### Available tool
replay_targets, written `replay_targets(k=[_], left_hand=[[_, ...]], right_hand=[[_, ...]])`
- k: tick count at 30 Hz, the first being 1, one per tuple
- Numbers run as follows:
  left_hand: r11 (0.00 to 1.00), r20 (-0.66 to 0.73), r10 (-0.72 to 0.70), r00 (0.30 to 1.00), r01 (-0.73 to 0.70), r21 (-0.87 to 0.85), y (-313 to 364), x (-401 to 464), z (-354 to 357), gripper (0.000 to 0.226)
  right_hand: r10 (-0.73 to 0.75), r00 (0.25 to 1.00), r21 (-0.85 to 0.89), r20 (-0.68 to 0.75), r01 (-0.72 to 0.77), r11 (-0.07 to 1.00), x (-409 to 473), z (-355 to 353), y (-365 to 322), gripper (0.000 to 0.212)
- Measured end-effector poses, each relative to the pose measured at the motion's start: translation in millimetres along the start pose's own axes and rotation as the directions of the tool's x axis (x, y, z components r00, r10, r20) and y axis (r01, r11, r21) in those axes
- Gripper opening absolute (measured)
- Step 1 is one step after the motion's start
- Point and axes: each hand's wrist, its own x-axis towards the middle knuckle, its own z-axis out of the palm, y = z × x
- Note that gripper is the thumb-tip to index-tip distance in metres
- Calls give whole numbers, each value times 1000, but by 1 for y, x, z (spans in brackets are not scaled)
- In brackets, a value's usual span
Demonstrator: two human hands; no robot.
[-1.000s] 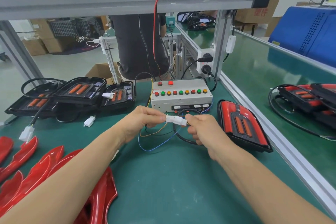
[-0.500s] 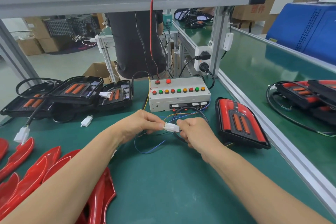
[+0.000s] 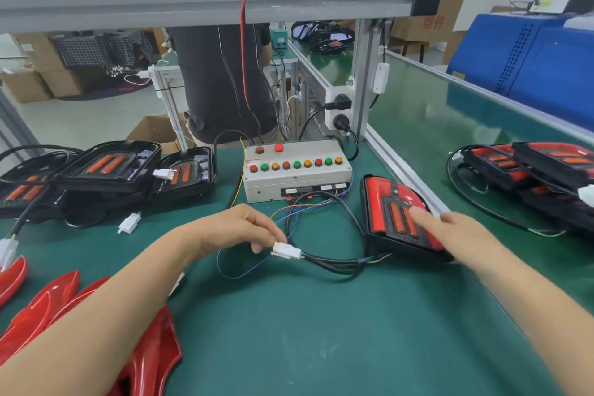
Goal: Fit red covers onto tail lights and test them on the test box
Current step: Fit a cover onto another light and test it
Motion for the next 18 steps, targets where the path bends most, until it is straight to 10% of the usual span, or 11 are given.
replay_targets(k=[7, 18], left_hand=[[889, -26, -19, 1000, 28, 456, 7, -15, 21, 21], [766, 8, 126, 992, -102, 634, -1, -11, 33, 14]], right_hand=[[42, 985, 334, 170, -98, 937, 15, 8, 0, 56], [-264, 916, 878, 301, -159, 452, 2, 29, 2, 48]])
